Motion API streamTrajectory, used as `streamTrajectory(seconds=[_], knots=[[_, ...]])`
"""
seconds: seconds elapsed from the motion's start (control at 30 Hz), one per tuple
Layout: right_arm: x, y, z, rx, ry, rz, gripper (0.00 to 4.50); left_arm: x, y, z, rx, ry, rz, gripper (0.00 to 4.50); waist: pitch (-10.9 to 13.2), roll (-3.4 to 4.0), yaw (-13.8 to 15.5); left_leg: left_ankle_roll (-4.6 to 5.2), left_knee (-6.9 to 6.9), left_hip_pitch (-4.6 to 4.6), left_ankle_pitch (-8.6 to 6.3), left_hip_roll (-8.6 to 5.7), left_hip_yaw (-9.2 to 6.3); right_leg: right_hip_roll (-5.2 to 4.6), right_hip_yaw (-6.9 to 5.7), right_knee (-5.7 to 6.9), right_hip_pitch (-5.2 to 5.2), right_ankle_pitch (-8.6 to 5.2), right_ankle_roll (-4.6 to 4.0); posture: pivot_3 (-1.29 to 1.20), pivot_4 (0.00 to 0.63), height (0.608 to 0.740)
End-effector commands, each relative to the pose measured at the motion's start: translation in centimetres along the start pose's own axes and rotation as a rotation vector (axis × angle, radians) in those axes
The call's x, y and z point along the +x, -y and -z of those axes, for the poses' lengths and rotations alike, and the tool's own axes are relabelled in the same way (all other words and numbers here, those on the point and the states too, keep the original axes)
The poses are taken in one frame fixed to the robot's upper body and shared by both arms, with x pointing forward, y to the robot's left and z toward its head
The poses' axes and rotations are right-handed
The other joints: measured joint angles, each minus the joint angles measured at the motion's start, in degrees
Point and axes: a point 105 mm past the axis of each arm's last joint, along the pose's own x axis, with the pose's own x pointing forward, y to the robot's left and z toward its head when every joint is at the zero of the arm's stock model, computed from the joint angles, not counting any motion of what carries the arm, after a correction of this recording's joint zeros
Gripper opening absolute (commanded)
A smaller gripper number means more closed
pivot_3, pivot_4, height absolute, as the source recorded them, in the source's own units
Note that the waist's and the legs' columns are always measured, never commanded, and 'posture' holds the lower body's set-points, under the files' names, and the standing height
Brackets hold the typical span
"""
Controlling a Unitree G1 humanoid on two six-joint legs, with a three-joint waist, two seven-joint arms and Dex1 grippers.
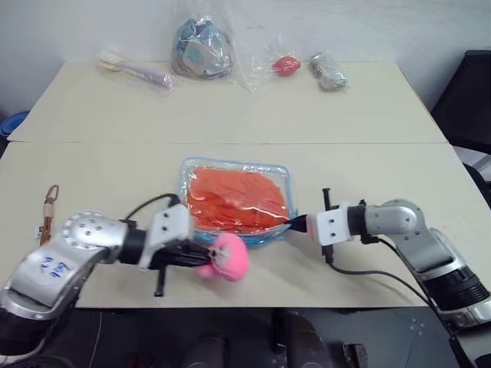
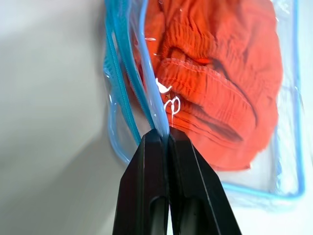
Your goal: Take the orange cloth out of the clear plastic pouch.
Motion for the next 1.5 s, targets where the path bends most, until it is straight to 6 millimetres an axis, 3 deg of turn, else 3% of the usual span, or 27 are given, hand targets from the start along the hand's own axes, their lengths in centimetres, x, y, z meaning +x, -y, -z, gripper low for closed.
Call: streamTrajectory(seconds=[0.03,0.17,0.3,0.47,0.6,0.7,0.83,0.93,1.03,1.13,1.2,1.33,1.5], knots=[[-3.1,1.8,1.5,-0.048,-0.066,0.065,0.03,-3.3,-1.2,1.1,-0.009,-0.047,-0.109,0.09,0.0,0.0,0.01,0.0,-0.02,0.0,0.0,0.0,-0.02,0.0,-0.02,-0.02,0.01,0.0,0.0,0.0,0.15,0.74],[-4.8,2.1,3.0,-0.061,-0.116,0.076,0.03,-6.2,-1.9,3.1,-0.054,-0.091,-0.21,0.09,0.01,0.02,0.01,0.0,-0.07,-0.01,0.0,0.07,0.05,0.0,-0.06,-0.06,-0.01,-0.02,-0.03,0.0,0.15,0.74],[-5.2,2.2,3.5,-0.066,-0.115,0.079,0.03,-7.7,-3.0,4.0,-0.067,-0.087,-0.291,0.09,0.03,0.05,0.0,-0.01,-0.06,0.0,0.0,0.19,0.09,0.0,-0.06,-0.04,-0.01,-0.02,-0.03,0.0,0.15,0.74],[-4.1,2.2,2.8,-0.059,-0.067,0.07,0.03,-6.0,-3.6,3.6,-0.056,-0.02,-0.302,0.09,0.03,0.05,0.02,0.0,-0.05,-0.02,0.0,0.27,0.09,-0.02,-0.06,-0.02,-0.01,-0.01,-0.03,0.0,0.15,0.74],[-3.7,1.8,2.3,0.0,-0.036,0.037,0.92,-4.4,-3.3,3.5,-0.058,0.002,-0.264,0.09,0.03,0.05,-0.04,0.0,-0.06,-0.01,0.0,0.28,0.13,-0.01,-0.06,0.0,-0.03,-0.01,-0.02,0.0,0.15,0.74],[-3.7,1.4,1.8,0.018,-0.021,0.017,1.98,-4.2,-3.5,3.2,-0.073,0.019,-0.281,0.75,0.03,0.05,-0.03,0.0,-0.06,-0.02,0.0,0.29,0.13,0.0,-0.06,0.0,-0.04,-0.01,-0.02,0.0,0.15,0.74],[-3.9,1.3,1.4,0.048,-0.012,0.027,3.42,-4.5,-3.1,3.1,-0.075,0.026,-0.277,2.09,0.03,0.05,-0.02,0.0,-0.06,-0.01,0.0,0.3,0.12,-0.01,-0.06,0.01,-0.04,-0.01,-0.02,0.0,0.15,0.74],[-4.7,1.4,0.5,0.142,0.025,0.07,4.46,-6.0,-2.4,2.9,-0.025,0.001,-0.286,3.04,0.03,0.05,0.02,-0.01,-0.07,-0.03,0.0,0.33,0.11,0.0,-0.06,-0.01,-0.05,-0.01,-0.02,0.0,0.15,0.74],[-5.7,1.5,-1.1,0.276,0.084,0.109,4.5,-8.6,-2.6,2.3,0.013,-0.021,-0.32,3.92,0.04,0.06,0.16,-0.02,-0.05,-0.1,-0.01,0.38,0.09,0.02,-0.11,-0.02,-0.09,-0.02,-0.03,0.0,0.15,0.74],[-6.3,1.2,-2.3,0.346,0.117,0.11,4.5,-9.6,-2.5,0.3,0.041,0.022,-0.292,3.92,0.03,0.08,0.39,-0.03,-0.02,-0.03,-0.02,0.36,0.06,0.0,-0.11,-0.01,0.0,-0.01,-0.05,0.0,0.15,0.74],[-6.4,1.2,-2.9,0.379,0.139,0.116,4.5,-9.1,-2.1,-1.7,0.085,0.05,-0.23,3.92,0.03,0.07,0.58,-0.03,-0.01,-0.03,-0.02,0.35,0.03,-0.02,-0.14,-0.01,0.03,-0.01,-0.05,0.0,0.15,0.74],[-6.1,1.2,-3.8,0.413,0.162,0.127,4.5,-5.0,-3.0,-4.4,0.255,0.033,-0.189,3.92,0.03,0.08,0.82,-0.01,-0.05,-0.01,-0.03,0.22,0.02,-0.08,-0.08,0.02,0.02,0.0,-0.03,0.0,0.15,0.74],[-5.4,0.9,-4.8,0.412,0.183,0.116,4.5,1.4,-3.9,-3.5,0.528,-0.127,-0.149,3.92,0.02,0.09,0.75,0.0,-0.06,-0.03,-0.02,-0.08,0.17,0.0,-0.06,0.03,-0.02,0.03,0.0,0.0,0.15,0.74]])
